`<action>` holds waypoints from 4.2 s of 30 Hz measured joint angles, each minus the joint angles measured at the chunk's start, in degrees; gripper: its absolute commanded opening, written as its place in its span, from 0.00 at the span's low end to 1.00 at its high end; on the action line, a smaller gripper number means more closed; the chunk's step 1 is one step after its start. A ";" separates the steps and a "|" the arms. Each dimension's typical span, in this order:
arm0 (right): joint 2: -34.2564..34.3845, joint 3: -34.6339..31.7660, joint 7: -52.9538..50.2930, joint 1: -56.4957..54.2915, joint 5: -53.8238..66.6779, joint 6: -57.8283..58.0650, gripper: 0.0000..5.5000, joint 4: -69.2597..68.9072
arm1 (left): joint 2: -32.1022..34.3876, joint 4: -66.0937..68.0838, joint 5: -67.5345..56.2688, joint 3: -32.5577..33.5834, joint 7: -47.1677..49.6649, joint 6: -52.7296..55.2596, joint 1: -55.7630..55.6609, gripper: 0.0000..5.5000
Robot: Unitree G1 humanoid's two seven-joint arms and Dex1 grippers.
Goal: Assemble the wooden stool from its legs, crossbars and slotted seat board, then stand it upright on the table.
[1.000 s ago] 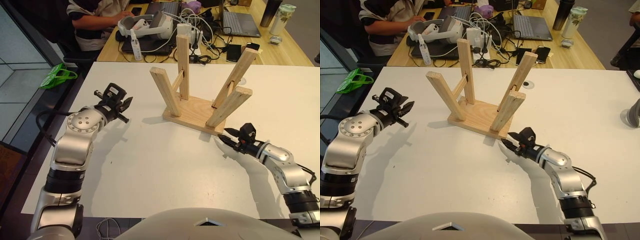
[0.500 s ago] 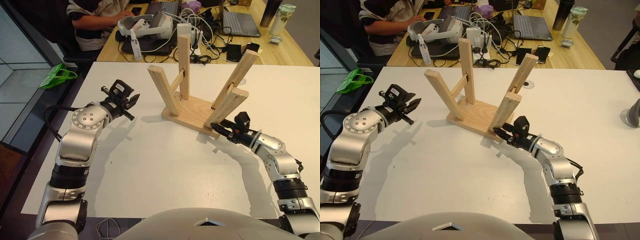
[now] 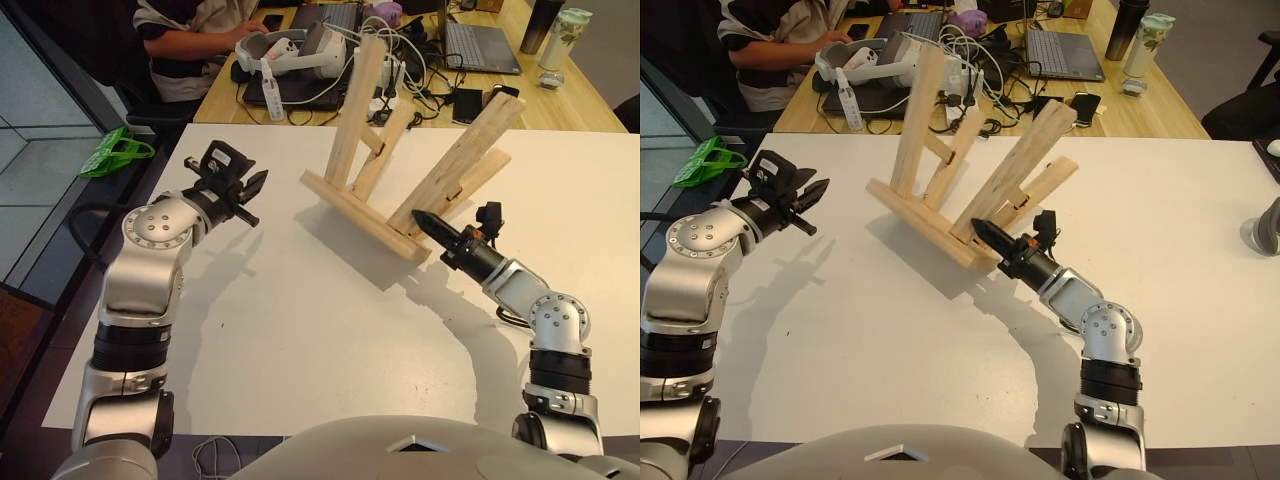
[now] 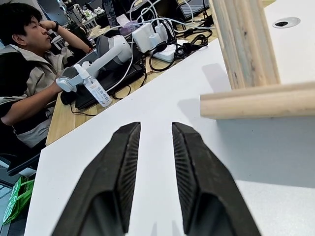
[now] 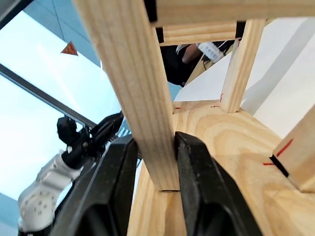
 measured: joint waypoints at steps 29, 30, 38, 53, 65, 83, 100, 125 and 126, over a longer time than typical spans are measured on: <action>-8.14 27.17 3.46 18.35 -50.95 -43.99 0.52 -14.06 | -28.85 -13.18 2.32 0.82 29.08 -1.65 -1.22 0.22; -7.20 27.29 2.44 18.12 -51.93 -44.45 0.52 -13.38 | -29.03 -13.20 2.59 0.40 29.24 -1.65 -1.02 0.22; -1.72 28.33 -2.34 13.55 -55.90 -44.98 0.52 -8.94 | -25.81 -9.16 2.79 1.00 24.72 -4.47 -0.84 0.22; -12.09 22.95 21.56 0.90 -44.76 -39.66 0.26 -0.04 | -8.93 20.80 -3.47 4.59 -5.69 -18.59 -12.60 0.22; -27.80 13.06 45.62 -7.68 -31.01 -24.39 0.25 8.92 | 4.20 19.44 -14.45 5.93 -33.25 -16.14 -3.62 0.30; -23.83 -6.82 25.82 -30.82 3.43 26.83 0.23 19.48 | -6.82 -6.55 -50.07 26.49 -4.50 2.92 -7.79 0.38; -8.84 -19.50 -19.91 -42.77 1.82 4.64 0.30 38.41 | -19.50 -6.80 -58.65 25.51 26.28 -1.39 -12.13 0.38; -3.28 23.86 -40.63 1.64 -64.14 -43.84 0.46 -18.81 | -23.93 -14.27 -0.32 -5.08 49.82 -7.31 -4.13 0.38; -3.15 23.96 -39.14 2.82 -64.11 -44.58 0.46 -19.31 | -24.21 -14.84 0.54 -5.53 49.11 -7.49 -3.64 0.38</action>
